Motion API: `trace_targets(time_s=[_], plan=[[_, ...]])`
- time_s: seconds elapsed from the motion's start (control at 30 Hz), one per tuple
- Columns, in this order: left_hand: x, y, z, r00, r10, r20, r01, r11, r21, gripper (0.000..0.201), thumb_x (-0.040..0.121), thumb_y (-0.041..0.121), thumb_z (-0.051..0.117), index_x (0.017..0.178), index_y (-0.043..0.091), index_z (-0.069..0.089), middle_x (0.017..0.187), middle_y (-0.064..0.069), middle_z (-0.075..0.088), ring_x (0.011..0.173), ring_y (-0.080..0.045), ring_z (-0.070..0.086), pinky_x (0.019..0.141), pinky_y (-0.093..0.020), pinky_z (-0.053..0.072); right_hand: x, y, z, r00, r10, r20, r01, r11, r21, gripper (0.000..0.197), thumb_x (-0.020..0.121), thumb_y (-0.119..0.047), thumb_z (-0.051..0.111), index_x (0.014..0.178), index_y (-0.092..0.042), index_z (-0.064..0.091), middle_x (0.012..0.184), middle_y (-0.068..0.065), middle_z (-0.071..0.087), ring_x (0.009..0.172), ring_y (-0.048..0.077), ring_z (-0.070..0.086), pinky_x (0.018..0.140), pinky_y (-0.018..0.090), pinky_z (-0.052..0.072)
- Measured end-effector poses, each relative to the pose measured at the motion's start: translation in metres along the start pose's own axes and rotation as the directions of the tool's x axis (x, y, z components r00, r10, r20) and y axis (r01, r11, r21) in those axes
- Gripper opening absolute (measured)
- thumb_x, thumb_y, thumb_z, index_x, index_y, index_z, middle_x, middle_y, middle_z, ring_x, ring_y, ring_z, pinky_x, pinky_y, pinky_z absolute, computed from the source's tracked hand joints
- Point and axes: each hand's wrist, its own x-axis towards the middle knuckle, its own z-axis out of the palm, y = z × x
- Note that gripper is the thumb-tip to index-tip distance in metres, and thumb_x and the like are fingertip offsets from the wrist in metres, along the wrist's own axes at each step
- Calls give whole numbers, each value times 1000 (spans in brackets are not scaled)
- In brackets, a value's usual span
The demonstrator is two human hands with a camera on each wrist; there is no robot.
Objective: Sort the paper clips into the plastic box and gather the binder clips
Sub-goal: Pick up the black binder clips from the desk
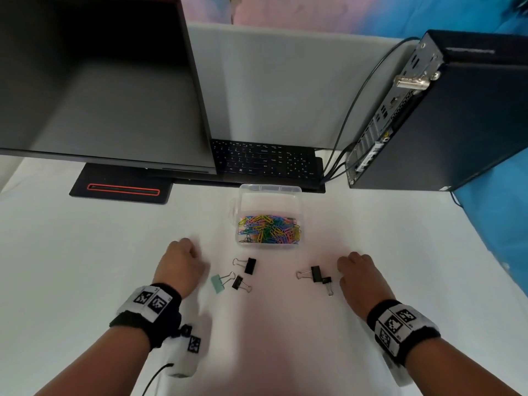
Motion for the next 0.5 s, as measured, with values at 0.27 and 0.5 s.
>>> trace_targets(time_s=[0.27, 0.5], plan=[[-19, -7, -6, 991, -119, 68, 137, 880, -454, 26, 85, -4, 42, 75, 14, 59, 67, -7, 60, 59, -26, 51, 58, -35, 46, 4, 6, -9, 791, 566, 232, -460, 300, 836, 33, 76, 10, 36, 80, -6, 64, 64, 14, 59, 46, 21, 44, 45, 26, 35], [-34, -13, 19, 878, 314, 362, -428, 854, 297, 60, 79, 58, 61, 127, 30, 38, 109, 2, 52, 100, -23, 54, 83, -37, 47, -12, -24, -12, 951, 122, 285, -187, 958, 216, 30, 87, -47, 57, 102, -26, 41, 90, -1, 60, 81, 25, 57, 66, 34, 43]])
